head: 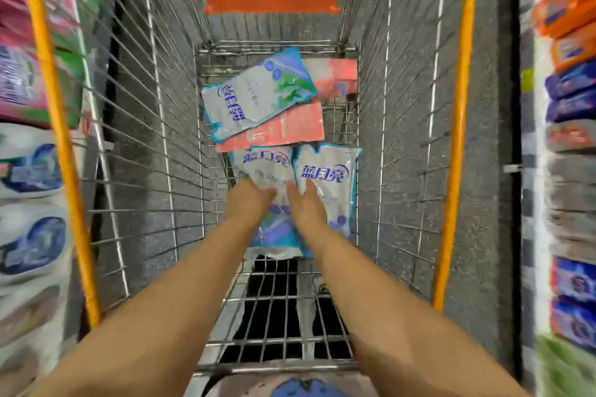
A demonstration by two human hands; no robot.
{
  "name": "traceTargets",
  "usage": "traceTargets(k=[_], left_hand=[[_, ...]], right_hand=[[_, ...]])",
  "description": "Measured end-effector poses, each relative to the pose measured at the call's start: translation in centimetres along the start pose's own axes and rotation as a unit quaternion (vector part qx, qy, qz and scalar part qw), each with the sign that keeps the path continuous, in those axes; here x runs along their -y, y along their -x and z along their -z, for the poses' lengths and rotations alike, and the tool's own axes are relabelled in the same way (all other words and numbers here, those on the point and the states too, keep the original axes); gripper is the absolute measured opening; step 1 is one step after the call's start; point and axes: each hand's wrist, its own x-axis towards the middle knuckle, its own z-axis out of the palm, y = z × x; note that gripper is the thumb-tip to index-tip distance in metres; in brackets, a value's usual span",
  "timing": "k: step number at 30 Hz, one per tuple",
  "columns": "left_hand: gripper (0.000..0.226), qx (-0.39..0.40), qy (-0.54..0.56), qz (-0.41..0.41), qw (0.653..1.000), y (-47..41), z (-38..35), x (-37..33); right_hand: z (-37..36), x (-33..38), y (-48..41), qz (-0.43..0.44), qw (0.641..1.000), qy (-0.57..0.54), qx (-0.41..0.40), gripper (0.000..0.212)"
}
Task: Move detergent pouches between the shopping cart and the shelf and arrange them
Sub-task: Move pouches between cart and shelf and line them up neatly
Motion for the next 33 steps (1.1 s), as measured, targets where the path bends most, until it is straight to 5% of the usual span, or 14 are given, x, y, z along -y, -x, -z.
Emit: traceTargets(k=[5, 11, 15, 24, 27, 33], left_hand=[[0.034, -0.072, 0.020, -0.065, 0.995, 6.7, 2.7, -1.6], [0.039, -0.171, 0.026, -0.146, 0.974, 16.6, 7.8, -5.7], [0.038, -0.253, 0.099, -0.207, 0.940, 23.7, 13.1, -7.6], [0.044, -0.456, 0.152, -0.295, 0.826, 38.7, 26.1, -6.3], [0.031, -0.509, 0.193, -0.316, 0.777, 43.1, 30.9, -3.4], [0.027, -0.557, 0.281, -0.391, 0.676, 50.7, 41.8, 5.6]], right_hand=[[0.7, 0.2, 5.1, 0.023, 0.997, -0.055, 0.056, 0.079], [4.3, 3.4, 13.2, 0.142, 0.983, -0.113, 0.031, 0.056], [5.6, 7.4, 21.0, 0.251, 0.964, -0.089, 0.000, 0.064], [2.9, 14.3, 38.9, 0.482, 0.867, -0.123, -0.010, 0.062], [-0.1, 16.0, 45.0, 0.565, 0.815, -0.128, -0.006, 0.072], [-9.9, 18.5, 57.6, 0.665, 0.731, -0.134, 0.073, 0.058]])
